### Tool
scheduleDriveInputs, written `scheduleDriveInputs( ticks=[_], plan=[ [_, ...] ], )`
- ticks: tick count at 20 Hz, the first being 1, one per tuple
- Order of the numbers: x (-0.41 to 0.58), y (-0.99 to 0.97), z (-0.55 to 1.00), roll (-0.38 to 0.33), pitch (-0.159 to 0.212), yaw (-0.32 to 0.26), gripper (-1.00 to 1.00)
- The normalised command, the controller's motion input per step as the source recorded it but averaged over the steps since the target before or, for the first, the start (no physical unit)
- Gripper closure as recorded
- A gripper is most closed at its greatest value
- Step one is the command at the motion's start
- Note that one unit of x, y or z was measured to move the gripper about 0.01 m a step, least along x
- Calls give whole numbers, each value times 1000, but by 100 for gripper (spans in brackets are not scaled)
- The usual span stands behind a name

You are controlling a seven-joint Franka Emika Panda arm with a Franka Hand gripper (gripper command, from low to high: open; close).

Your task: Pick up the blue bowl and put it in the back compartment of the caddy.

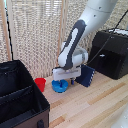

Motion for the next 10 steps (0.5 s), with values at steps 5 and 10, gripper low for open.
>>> scheduleDriveInputs(
  ticks=[5, 10],
  plan=[
    [0, 15, -212, -20, 0, -10, 100],
    [-75, 57, -72, -21, -19, -8, 100]
  ],
)
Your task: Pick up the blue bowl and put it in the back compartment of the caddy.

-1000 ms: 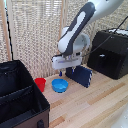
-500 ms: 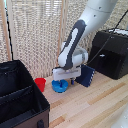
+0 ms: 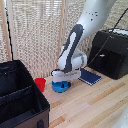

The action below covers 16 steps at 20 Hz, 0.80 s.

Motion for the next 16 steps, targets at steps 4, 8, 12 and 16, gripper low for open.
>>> scheduleDriveInputs(
  ticks=[4, 8, 12, 16],
  plan=[
    [-59, 18, 62, -5, -34, 0, 100],
    [-69, 0, 314, 0, -30, 11, 100],
    [0, -4, 869, 1, 87, 4, 100],
    [27, -6, 1000, 0, 95, 1, 100]
  ],
)
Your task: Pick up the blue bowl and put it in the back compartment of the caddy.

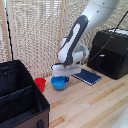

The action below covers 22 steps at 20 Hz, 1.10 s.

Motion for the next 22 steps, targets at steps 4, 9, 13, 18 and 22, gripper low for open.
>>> scheduleDriveInputs(
  ticks=[4, 9, 13, 18, 22],
  plan=[
    [106, 0, 1000, 0, 77, 18, 100],
    [149, 98, 985, 24, 78, 13, 100],
    [178, 329, 925, 61, 78, 5, 100],
    [124, 661, 886, 63, 48, 0, 100],
    [115, 827, 796, 40, 43, 0, 100]
  ],
)
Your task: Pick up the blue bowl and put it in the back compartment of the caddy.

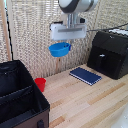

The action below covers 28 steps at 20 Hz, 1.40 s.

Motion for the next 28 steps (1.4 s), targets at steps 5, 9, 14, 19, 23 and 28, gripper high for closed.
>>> scheduleDriveInputs(
  ticks=[5, 9, 14, 19, 23, 28],
  plan=[
    [213, 909, 482, 0, 40, 0, 100],
    [296, 934, 183, -3, 60, -1, 100],
    [387, 927, 7, -4, 50, -6, 100],
    [394, 926, 0, -12, 22, -2, 100],
    [361, 938, 0, -16, 9, 0, 100],
    [382, 916, -27, -31, 5, 0, 100]
  ],
)
